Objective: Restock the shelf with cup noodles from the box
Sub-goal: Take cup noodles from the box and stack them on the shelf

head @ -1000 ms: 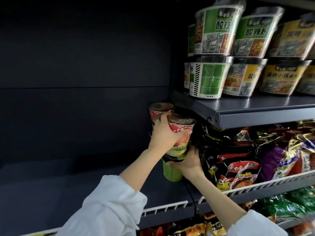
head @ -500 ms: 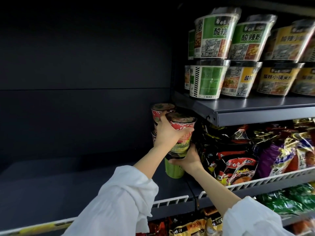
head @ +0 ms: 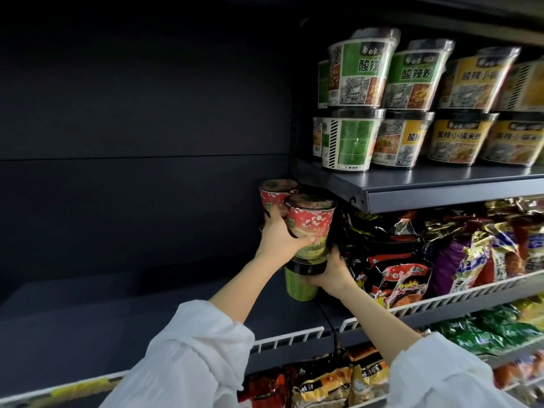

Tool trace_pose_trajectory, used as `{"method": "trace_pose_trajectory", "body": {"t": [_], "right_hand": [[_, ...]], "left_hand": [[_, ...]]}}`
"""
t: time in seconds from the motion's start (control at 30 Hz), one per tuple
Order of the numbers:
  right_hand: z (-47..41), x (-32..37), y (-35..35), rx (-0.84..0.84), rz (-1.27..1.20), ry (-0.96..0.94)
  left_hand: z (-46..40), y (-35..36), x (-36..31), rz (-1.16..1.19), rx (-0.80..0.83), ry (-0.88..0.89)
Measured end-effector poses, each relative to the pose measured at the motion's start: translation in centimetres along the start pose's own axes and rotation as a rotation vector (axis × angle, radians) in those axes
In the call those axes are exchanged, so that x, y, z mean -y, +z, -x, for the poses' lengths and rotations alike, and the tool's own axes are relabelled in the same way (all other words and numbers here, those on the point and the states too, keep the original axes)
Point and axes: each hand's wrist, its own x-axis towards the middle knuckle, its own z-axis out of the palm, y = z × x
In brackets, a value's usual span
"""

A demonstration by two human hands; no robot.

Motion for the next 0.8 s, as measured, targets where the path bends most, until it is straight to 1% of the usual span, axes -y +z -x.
{"method": "trace_pose_trajectory", "body": {"t": [0.07,0.17,0.23,0.33,0.5,0.57,0.67,0.73,0.8], "right_hand": [[1.5,-0.3,-0.7,-0.092,0.011,-0.077],[4.8,-0.1,-2.0,-0.279,-0.016,-0.176],[7.1,0.1,-3.2,-0.332,-0.024,-0.213],[10.8,0.2,-5.1,-0.38,-0.025,-0.246],[16.8,-2.7,-9.0,-0.538,-0.066,-0.218],[18.9,-4.3,-10.9,-0.572,-0.028,-0.168],[21.8,-7.2,-14.0,-0.63,0.037,-0.091],[23.4,-9.6,-16.4,-0.625,0.124,-0.039],[24.5,-12.2,-18.8,-0.567,0.228,0.027]], "left_hand": [[1.5,-0.7,-0.2,-0.022,-0.019,0.039],[4.5,-1.2,-0.4,0.043,0.024,0.034],[6.7,-1.0,-0.6,0.054,0.051,0.047],[9.8,0.4,-1.3,-0.007,0.08,0.131],[14.7,4.4,-4.1,-0.193,0.162,0.304],[16.4,6.6,-5.8,-0.21,0.205,0.36],[18.6,10.2,-8.7,-0.184,0.27,0.392],[19.8,12.9,-10.5,-0.17,0.311,0.411],[21.1,15.6,-12.3,-0.173,0.366,0.426]]}}
